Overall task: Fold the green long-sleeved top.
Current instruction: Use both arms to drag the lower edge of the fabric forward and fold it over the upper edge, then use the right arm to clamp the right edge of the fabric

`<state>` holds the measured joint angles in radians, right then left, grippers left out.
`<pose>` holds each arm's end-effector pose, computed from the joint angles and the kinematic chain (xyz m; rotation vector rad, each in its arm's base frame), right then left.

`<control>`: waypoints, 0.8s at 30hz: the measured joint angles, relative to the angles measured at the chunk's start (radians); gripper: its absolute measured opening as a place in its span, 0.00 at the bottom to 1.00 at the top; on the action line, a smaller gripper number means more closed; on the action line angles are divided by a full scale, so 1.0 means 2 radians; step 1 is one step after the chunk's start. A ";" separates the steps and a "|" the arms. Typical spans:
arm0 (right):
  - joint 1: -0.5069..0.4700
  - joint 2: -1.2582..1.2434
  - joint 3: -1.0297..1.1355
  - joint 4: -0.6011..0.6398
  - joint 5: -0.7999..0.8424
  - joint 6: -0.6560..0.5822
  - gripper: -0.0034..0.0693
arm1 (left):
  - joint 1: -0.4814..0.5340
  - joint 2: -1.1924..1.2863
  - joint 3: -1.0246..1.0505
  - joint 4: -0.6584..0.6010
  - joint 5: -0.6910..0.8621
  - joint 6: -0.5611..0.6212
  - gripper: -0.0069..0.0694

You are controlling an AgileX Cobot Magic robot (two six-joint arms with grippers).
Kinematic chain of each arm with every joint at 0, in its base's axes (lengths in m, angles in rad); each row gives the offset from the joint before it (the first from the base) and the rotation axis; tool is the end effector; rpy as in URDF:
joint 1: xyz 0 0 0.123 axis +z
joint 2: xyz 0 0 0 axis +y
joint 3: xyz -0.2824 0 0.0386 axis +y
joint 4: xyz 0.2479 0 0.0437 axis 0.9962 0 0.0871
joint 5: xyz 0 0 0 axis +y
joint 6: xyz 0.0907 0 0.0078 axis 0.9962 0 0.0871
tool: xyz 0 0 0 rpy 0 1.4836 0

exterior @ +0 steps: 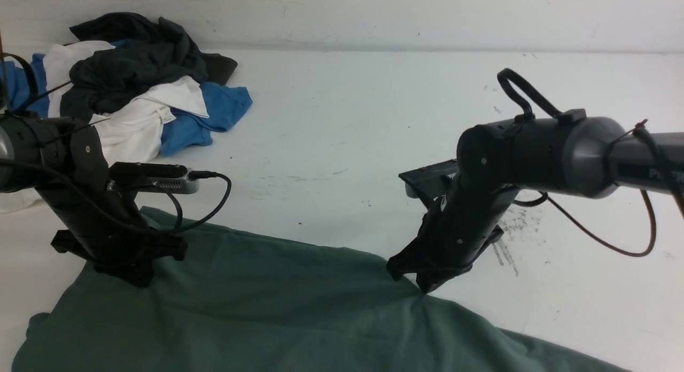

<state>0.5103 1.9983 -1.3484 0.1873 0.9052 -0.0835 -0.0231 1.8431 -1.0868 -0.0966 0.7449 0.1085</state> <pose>0.3302 0.2001 0.1593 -0.7362 2.9728 0.2631 0.3375 -0.0138 0.1566 0.0979 2.9789 -0.0958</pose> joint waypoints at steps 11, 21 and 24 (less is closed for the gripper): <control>-0.032 -0.138 0.003 -0.038 0.133 0.008 0.03 | 0.000 -0.173 0.003 0.019 0.027 -0.001 0.09; -0.160 -0.273 0.182 -0.054 0.156 0.032 0.03 | -0.026 -0.293 0.037 -0.037 0.087 0.020 0.09; -0.173 -0.304 0.237 -0.050 0.159 0.042 0.05 | -0.056 -0.314 0.062 -0.062 0.087 0.038 0.09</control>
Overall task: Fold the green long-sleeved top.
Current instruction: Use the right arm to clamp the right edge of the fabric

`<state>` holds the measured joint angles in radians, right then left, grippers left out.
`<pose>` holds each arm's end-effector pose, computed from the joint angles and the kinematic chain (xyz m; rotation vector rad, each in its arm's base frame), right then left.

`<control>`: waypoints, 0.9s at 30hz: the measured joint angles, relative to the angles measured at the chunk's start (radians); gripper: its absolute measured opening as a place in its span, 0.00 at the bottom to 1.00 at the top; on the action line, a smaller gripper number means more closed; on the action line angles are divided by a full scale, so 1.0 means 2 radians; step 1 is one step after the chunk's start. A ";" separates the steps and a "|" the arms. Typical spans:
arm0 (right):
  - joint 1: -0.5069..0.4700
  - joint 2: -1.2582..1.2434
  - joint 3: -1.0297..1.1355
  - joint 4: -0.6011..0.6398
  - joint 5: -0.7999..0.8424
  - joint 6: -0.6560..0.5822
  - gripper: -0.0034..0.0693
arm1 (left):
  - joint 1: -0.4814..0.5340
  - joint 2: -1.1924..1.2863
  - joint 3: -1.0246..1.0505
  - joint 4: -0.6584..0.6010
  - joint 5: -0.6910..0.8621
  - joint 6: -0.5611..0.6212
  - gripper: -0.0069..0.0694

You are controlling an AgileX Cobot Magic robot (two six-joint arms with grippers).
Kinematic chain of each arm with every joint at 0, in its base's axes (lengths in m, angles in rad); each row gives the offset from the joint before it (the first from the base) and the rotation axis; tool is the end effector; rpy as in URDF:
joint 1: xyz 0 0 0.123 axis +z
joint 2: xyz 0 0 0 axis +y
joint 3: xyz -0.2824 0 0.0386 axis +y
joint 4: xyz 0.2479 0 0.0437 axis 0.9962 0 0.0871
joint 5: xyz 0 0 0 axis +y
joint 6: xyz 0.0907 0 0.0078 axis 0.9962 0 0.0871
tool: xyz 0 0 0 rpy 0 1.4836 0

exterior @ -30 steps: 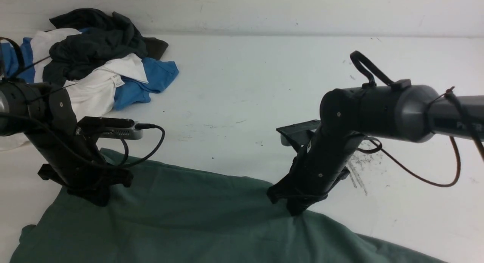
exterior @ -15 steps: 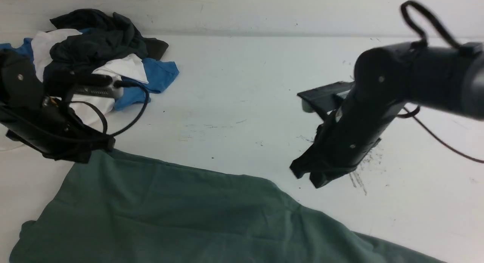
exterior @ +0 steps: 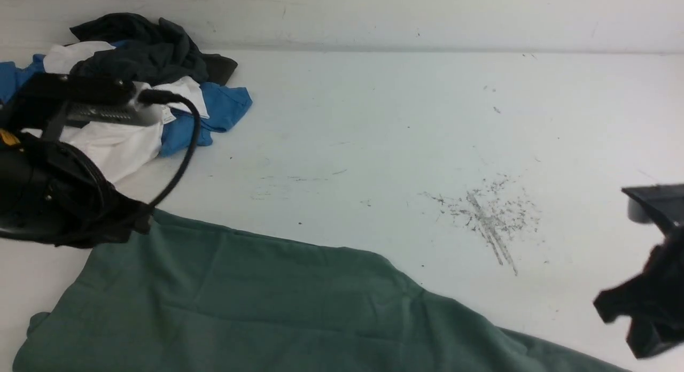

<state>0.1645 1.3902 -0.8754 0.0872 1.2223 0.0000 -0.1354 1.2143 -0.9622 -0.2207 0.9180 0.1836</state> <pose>0.2132 0.0429 0.2333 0.2006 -3.0475 -0.1131 0.2272 -0.0469 0.3029 0.3006 2.6219 -0.2603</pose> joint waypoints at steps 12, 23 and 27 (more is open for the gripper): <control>-0.002 0.025 0.096 -0.012 -0.045 0.079 0.79 | -0.048 -0.007 0.046 -0.018 0.013 0.012 0.09; -0.002 0.086 0.108 0.034 -0.099 0.058 0.83 | -0.048 -0.007 0.046 -0.018 0.013 0.017 0.09; -0.002 0.087 0.108 0.039 -0.103 0.037 0.32 | -0.048 -0.007 0.046 -0.018 0.013 0.017 0.09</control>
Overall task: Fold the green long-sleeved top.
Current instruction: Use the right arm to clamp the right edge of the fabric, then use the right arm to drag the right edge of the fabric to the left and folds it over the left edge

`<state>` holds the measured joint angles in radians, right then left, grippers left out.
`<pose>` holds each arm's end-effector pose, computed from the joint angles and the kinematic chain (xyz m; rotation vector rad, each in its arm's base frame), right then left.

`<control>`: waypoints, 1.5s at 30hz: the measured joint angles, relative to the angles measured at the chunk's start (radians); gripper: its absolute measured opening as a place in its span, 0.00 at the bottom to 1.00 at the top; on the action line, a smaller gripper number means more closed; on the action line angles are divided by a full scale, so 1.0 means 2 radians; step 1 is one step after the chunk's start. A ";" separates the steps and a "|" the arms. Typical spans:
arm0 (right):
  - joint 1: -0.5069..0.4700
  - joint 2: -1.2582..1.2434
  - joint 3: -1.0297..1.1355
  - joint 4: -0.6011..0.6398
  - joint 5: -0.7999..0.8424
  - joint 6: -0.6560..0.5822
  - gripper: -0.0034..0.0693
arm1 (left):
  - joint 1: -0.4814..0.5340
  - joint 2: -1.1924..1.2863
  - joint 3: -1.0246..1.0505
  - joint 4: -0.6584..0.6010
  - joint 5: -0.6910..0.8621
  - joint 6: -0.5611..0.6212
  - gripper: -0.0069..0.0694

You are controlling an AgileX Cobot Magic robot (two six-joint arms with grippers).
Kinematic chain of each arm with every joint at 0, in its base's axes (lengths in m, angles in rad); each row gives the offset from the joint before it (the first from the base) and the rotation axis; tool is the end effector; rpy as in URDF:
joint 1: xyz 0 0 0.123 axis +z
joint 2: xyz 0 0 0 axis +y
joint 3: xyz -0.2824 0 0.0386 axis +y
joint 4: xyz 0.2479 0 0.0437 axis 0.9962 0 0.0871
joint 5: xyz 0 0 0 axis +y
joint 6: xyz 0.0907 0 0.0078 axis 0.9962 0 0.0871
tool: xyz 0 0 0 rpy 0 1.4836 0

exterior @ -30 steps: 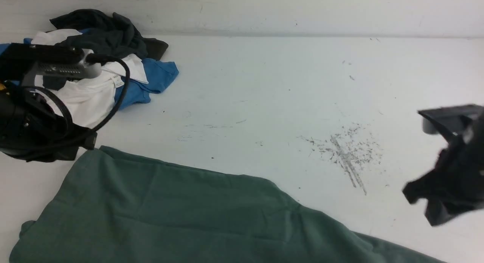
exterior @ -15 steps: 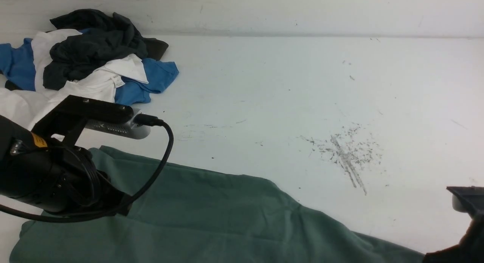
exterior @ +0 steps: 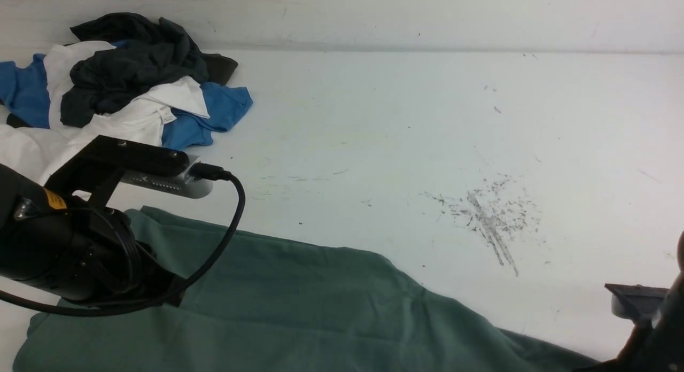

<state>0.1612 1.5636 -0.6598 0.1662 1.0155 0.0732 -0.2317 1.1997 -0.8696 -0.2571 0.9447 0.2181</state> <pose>0.1967 0.0450 0.1508 -0.0262 -2.8643 -0.1407 0.2066 -0.0680 0.2790 0.4629 2.7040 -0.3308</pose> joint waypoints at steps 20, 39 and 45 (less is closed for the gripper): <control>-0.161 -0.009 -0.289 -0.117 0.103 0.044 0.10 | 0.000 -0.052 0.000 0.006 0.012 0.015 0.09; 0.264 0.012 -0.351 0.023 0.111 0.136 0.10 | 0.000 -0.052 0.000 0.006 0.012 0.016 0.09; 0.331 0.056 -0.351 0.062 0.110 0.144 0.10 | 0.000 -0.052 0.000 0.005 0.012 0.016 0.09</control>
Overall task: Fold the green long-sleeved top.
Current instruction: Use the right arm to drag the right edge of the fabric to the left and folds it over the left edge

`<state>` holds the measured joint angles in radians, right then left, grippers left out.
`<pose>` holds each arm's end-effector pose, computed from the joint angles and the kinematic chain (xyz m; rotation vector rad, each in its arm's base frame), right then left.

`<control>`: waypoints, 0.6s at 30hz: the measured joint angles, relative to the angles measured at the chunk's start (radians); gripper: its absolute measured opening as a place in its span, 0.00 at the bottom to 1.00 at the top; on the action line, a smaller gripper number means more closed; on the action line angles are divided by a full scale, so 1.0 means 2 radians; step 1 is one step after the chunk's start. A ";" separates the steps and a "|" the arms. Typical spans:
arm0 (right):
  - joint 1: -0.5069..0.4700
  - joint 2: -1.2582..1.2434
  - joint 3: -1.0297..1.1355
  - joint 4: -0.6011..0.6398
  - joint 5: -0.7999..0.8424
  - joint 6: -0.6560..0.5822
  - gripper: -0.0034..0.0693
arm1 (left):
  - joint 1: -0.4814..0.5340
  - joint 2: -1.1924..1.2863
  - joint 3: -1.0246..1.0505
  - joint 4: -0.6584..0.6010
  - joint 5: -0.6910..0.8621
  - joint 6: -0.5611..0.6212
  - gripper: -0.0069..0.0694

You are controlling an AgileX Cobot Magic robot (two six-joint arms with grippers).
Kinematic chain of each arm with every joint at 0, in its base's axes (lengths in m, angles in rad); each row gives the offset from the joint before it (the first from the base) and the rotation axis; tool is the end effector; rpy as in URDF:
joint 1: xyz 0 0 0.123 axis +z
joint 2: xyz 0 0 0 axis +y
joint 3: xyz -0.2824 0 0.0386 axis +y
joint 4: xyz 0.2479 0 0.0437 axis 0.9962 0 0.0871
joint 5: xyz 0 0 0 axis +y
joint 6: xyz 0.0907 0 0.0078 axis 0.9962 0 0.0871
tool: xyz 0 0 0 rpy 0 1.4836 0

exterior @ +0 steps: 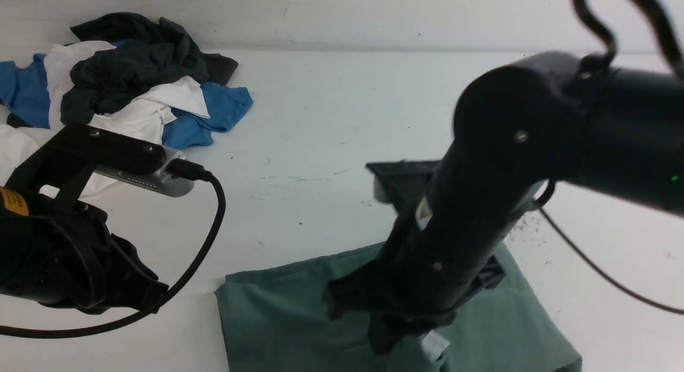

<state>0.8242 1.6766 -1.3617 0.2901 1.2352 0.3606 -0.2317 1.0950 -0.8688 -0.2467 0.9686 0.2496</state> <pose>0.2047 0.2574 0.2775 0.5781 -2.9871 -0.4461 0.1877 -0.0631 0.2995 0.5146 2.6117 -0.3101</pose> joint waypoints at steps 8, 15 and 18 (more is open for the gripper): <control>0.032 0.025 -0.035 0.048 -0.030 -0.034 0.10 | 0.000 0.000 0.000 0.000 0.001 0.000 0.09; 0.032 0.025 -0.141 0.020 0.003 -0.023 0.10 | 0.007 -0.012 -0.001 0.020 0.001 -0.023 0.09; 0.032 0.025 -0.168 0.016 0.008 -0.021 0.10 | 0.023 -0.030 -0.010 0.044 0.002 -0.043 0.09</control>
<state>0.8883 1.7259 -1.6970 0.3223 1.2506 0.3192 -0.1856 1.0342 -0.8892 -0.1581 0.9729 0.1639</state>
